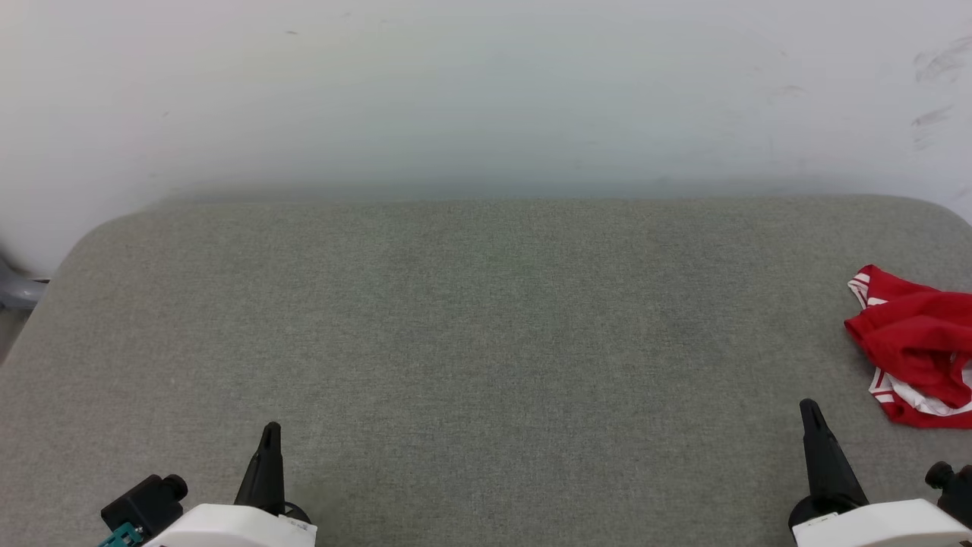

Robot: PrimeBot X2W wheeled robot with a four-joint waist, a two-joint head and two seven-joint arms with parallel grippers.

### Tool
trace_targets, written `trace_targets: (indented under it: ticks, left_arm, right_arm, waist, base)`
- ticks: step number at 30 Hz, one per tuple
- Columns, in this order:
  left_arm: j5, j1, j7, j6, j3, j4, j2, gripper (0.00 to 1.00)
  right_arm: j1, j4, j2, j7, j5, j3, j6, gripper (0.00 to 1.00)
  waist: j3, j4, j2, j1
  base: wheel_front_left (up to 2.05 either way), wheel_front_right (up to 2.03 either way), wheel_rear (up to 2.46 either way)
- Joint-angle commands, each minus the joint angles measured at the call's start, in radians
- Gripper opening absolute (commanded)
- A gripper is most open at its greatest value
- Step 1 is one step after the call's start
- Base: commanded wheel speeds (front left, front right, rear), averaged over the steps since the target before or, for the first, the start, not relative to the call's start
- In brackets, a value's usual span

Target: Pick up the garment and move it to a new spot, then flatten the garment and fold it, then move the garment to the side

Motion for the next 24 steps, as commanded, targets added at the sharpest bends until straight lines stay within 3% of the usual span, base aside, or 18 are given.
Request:
trace_targets:
  ticks: [1,24]
  left_arm:
    - [-0.036,-0.032,0.007,-0.005,0.006,-0.007,0.001,0.00]
    - [-0.318,-0.076,0.076,-0.029,0.029,0.019,0.001,0.00]
  right_arm:
    - [-0.031,-0.006,-0.009,0.007,0.038,-0.003,0.000,0.00]
    - [-0.084,0.031,-0.009,0.075,0.312,-0.014,0.000,0.00]
  waist:
    - [0.000,0.000,-0.0001,-0.0001]
    - [0.008,-0.001,-0.0001,-0.0001]
  base:
    - [0.00,0.00,0.00]
    - [0.00,0.00,0.00]
